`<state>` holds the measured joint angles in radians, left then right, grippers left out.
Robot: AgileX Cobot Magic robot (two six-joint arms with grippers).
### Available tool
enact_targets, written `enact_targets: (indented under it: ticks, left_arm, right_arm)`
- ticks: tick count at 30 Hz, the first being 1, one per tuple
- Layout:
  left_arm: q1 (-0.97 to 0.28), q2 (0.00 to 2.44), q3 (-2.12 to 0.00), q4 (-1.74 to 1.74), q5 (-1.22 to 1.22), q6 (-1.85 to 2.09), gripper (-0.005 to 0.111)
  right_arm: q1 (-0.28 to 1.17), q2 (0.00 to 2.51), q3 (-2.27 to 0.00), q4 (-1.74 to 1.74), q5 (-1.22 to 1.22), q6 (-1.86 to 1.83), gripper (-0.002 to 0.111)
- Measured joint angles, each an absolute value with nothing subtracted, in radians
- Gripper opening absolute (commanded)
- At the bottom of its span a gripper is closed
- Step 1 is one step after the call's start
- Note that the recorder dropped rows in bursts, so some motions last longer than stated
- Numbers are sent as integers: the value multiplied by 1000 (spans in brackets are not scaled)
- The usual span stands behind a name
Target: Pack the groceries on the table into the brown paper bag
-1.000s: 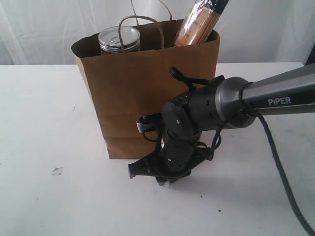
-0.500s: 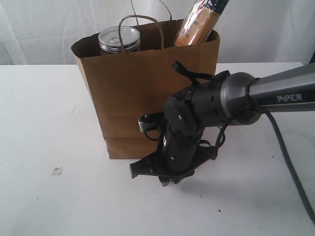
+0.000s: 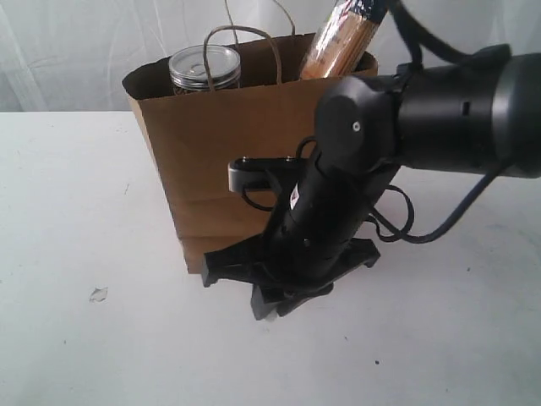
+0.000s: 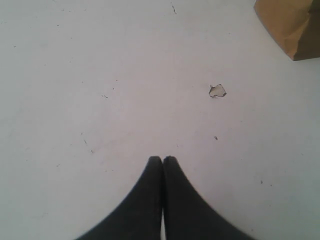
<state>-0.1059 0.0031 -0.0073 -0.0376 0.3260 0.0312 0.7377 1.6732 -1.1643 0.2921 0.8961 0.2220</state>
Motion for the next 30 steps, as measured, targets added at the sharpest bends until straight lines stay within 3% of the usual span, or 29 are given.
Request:
enact_targets:
  ticks: [6,15,22,30]
  left_arm:
    - [-106,3,-7,-38,326,31,0]
    - [-106,3,-7,-38,326,31,0]
    - [-106,3,-7,-38,326,31,0]
    - [-106,3,-7,-38,326,31,0]
  right_arm:
    - [802,1604,-1230,422,900,158,23]
    - [878,1600,-1571,433,810,131,23]
    - [772,1599,-1739,298,640,137,23]
    - [622,1658,-1750,15,654,151,25]
